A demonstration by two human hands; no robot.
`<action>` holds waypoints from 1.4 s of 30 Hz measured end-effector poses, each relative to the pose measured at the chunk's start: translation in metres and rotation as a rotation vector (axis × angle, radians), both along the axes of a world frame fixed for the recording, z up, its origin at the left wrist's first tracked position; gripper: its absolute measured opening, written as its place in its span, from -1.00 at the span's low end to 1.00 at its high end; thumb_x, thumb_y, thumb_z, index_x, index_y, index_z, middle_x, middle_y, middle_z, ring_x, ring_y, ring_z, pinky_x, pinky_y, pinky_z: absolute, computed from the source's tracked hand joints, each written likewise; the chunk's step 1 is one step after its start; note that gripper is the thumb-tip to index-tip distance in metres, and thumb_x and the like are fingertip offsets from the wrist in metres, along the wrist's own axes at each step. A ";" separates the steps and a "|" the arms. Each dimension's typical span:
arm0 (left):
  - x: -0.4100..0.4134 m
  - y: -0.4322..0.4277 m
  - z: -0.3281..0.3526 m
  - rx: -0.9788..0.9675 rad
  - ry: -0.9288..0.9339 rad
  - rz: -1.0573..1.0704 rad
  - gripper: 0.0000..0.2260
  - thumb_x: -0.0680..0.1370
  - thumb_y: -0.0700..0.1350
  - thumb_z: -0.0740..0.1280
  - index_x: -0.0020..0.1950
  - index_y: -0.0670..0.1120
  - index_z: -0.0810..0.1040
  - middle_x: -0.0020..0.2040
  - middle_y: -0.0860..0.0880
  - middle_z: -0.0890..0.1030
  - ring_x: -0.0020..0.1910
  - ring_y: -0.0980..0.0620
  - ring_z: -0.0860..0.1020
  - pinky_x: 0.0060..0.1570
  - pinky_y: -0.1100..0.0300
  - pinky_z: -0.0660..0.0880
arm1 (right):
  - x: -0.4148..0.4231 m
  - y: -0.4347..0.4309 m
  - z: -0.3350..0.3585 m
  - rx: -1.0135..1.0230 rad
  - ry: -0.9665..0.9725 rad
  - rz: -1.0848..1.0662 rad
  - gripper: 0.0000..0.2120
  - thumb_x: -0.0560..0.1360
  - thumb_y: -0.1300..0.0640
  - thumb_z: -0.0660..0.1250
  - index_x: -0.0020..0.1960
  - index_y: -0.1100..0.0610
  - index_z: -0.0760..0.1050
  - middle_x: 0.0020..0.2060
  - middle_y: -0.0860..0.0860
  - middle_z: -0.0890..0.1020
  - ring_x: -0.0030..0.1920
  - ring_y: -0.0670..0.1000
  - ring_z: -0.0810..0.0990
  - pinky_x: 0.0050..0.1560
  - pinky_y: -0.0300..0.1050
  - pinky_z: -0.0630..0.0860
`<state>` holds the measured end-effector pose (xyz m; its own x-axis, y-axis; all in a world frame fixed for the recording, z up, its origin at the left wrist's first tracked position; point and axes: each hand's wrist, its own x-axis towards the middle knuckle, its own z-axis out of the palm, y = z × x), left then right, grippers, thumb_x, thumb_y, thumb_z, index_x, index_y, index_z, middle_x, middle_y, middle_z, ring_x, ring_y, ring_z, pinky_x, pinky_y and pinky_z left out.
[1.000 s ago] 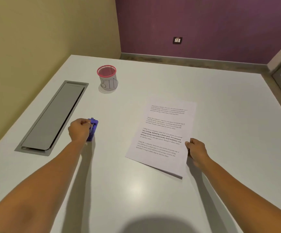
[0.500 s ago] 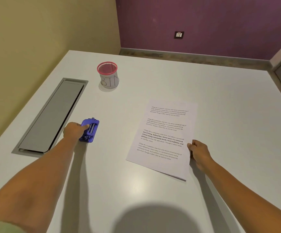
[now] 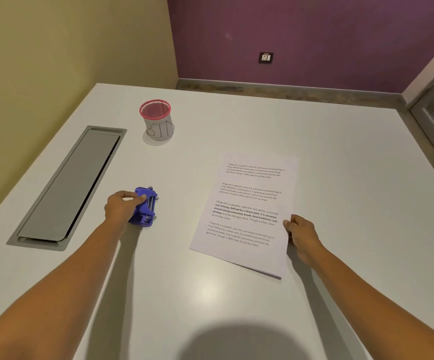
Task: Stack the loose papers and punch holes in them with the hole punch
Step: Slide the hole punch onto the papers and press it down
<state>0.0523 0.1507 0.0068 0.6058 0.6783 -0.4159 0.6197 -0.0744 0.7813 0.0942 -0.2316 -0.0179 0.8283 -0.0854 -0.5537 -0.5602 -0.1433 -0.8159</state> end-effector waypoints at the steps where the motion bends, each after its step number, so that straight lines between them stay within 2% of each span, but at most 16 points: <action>1: 0.000 -0.006 0.001 -0.056 -0.011 0.000 -0.74 0.44 -0.11 0.43 0.06 -0.13 0.48 0.04 -0.17 0.52 -0.07 -0.14 0.49 -0.11 0.01 0.53 | 0.000 -0.001 0.001 0.008 -0.001 0.002 -0.87 0.56 0.31 0.17 -0.15 0.30 0.42 -0.27 0.12 0.50 -0.27 0.08 0.42 -0.20 -0.13 0.41; 4: 0.001 -0.027 0.005 -0.244 -0.033 0.001 -0.60 0.51 -0.12 0.34 0.31 -0.18 0.36 0.09 -0.21 0.54 -0.09 -0.19 0.55 -0.35 0.10 0.51 | -0.001 -0.008 0.006 0.011 -0.005 0.011 -0.81 0.56 0.31 0.16 0.01 0.47 0.39 -0.17 0.24 0.52 -0.19 0.10 0.42 -0.14 -0.08 0.42; 6: 0.004 -0.041 0.006 -0.349 -0.064 -0.019 -0.68 0.56 -0.12 0.27 0.26 -0.23 0.41 -0.08 -0.14 0.59 -0.19 -0.13 0.57 -0.40 0.14 0.51 | -0.001 -0.016 0.009 0.010 -0.014 0.012 -0.75 0.57 0.31 0.16 0.12 0.51 0.36 -0.09 0.43 0.51 -0.18 0.10 0.43 -0.12 -0.07 0.43; 8: 0.008 -0.054 0.005 -0.435 -0.093 -0.016 -0.78 0.57 -0.12 0.24 0.10 -0.24 0.49 -0.21 -0.09 0.56 -0.28 -0.04 0.54 -0.35 0.12 0.49 | -0.001 -0.025 0.014 0.030 -0.014 0.021 -0.76 0.57 0.29 0.16 0.13 0.46 0.40 -0.15 0.31 0.57 -0.27 0.07 0.49 -0.23 -0.19 0.46; 10: 0.011 -0.065 0.003 -0.527 -0.109 0.007 -0.81 0.58 -0.11 0.23 -0.09 -0.22 0.51 -0.21 -0.09 0.56 -0.28 -0.03 0.54 -0.30 0.12 0.49 | 0.000 -0.034 0.019 0.079 -0.005 0.039 -0.78 0.57 0.27 0.17 0.13 0.40 0.44 -0.19 0.14 0.57 -0.30 0.03 0.50 -0.31 -0.23 0.43; 12: 0.014 -0.074 0.003 -0.607 -0.128 0.030 -0.80 0.58 -0.10 0.22 -0.17 -0.17 0.50 -0.20 -0.09 0.56 -0.26 -0.02 0.54 -0.30 0.10 0.53 | 0.000 -0.040 0.022 0.130 -0.007 0.052 -0.80 0.58 0.27 0.17 0.13 0.33 0.47 -0.17 0.10 0.59 -0.30 0.00 0.56 -0.33 -0.25 0.47; 15: 0.015 -0.085 0.003 -0.695 -0.175 0.050 -0.82 0.58 -0.12 0.22 -0.16 -0.18 0.51 -0.19 -0.10 0.57 -0.23 -0.02 0.56 -0.43 0.16 0.60 | 0.001 -0.045 0.026 0.216 -0.022 0.058 -0.80 0.58 0.30 0.15 0.14 0.25 0.48 -0.11 0.06 0.63 -0.33 -0.13 0.66 -0.35 -0.32 0.56; 20: 0.017 -0.094 0.002 -0.746 -0.219 0.019 -0.84 0.58 -0.15 0.22 -0.01 -0.24 0.50 -0.16 -0.12 0.56 -0.22 -0.03 0.56 -0.44 0.18 0.61 | 0.003 -0.042 0.035 0.281 -0.025 0.120 -0.80 0.58 0.29 0.15 0.14 0.22 0.49 -0.07 0.06 0.64 -0.28 -0.13 0.68 -0.25 -0.31 0.60; 25: 0.020 -0.096 0.005 -0.723 -0.255 0.001 -0.81 0.59 -0.17 0.20 0.13 -0.24 0.46 -0.18 -0.10 0.56 -0.38 0.04 0.62 -0.51 0.27 0.55 | 0.006 -0.037 0.043 0.292 -0.035 0.178 -0.83 0.57 0.26 0.17 0.01 0.17 0.54 -0.10 0.07 0.64 -0.21 -0.03 0.62 -0.19 -0.25 0.59; 29: 0.022 -0.095 0.004 -0.666 -0.229 -0.013 -0.73 0.58 -0.18 0.21 0.22 -0.29 0.44 -0.19 -0.09 0.55 -0.37 0.03 0.60 -0.52 0.32 0.53 | 0.007 -0.036 0.040 0.054 -0.069 0.191 -0.84 0.57 0.28 0.16 0.01 0.20 0.52 -0.14 0.12 0.60 -0.21 0.05 0.55 -0.16 -0.12 0.51; 32: 0.023 -0.095 0.001 -0.646 -0.199 -0.024 -0.69 0.57 -0.18 0.22 0.25 -0.32 0.42 -0.19 -0.10 0.55 -0.28 0.00 0.55 -0.47 0.28 0.55 | 0.007 -0.035 0.032 -0.212 -0.110 0.228 -0.84 0.56 0.27 0.17 -0.06 0.15 0.52 -0.34 0.01 0.50 -0.33 -0.01 0.41 -0.24 -0.21 0.34; 33: 0.023 -0.095 -0.001 -0.640 -0.186 -0.026 -0.68 0.57 -0.18 0.23 0.26 -0.33 0.42 -0.19 -0.10 0.55 -0.26 -0.01 0.53 -0.41 0.22 0.56 | 0.006 -0.033 0.030 -0.264 -0.120 0.223 -0.84 0.56 0.27 0.18 0.05 0.16 0.52 -0.30 0.01 0.53 -0.28 0.00 0.46 -0.20 -0.22 0.36; 35: 0.024 -0.095 -0.003 -0.639 -0.168 -0.023 -0.68 0.56 -0.19 0.25 0.25 -0.34 0.42 -0.19 -0.10 0.55 -0.24 -0.01 0.53 -0.36 0.17 0.57 | 0.004 -0.030 0.027 -0.355 -0.127 0.206 -0.73 0.56 0.28 0.19 0.25 0.23 0.45 -0.03 0.13 0.61 0.00 0.11 0.56 0.00 -0.20 0.37; 37: 0.024 -0.096 -0.004 -0.638 -0.164 -0.019 -0.71 0.55 -0.20 0.26 0.22 -0.34 0.44 -0.21 -0.10 0.56 -0.25 -0.02 0.54 -0.44 0.22 0.59 | 0.004 -0.028 0.025 -0.426 -0.143 0.204 -0.70 0.56 0.28 0.19 0.28 0.25 0.43 0.11 0.16 0.59 0.15 0.14 0.54 0.04 -0.21 0.34; 39: 0.024 -0.096 -0.004 -0.636 -0.163 -0.015 -0.73 0.55 -0.20 0.27 0.19 -0.32 0.46 -0.22 -0.10 0.56 -0.31 -0.01 0.57 -0.48 0.24 0.58 | 0.004 -0.027 0.023 -0.457 -0.154 0.200 -0.68 0.55 0.29 0.19 0.30 0.26 0.42 0.09 0.16 0.58 0.15 0.14 0.53 0.04 -0.24 0.31; 42: 0.025 -0.096 -0.006 -0.623 -0.154 -0.023 -0.76 0.54 -0.19 0.28 0.16 -0.29 0.47 -0.23 -0.10 0.56 -0.39 0.00 0.61 -0.46 0.23 0.58 | 0.003 -0.028 0.023 -0.390 -0.165 0.144 -0.70 0.55 0.28 0.21 0.27 0.27 0.45 -0.08 0.07 0.55 -0.03 0.03 0.49 0.00 -0.24 0.30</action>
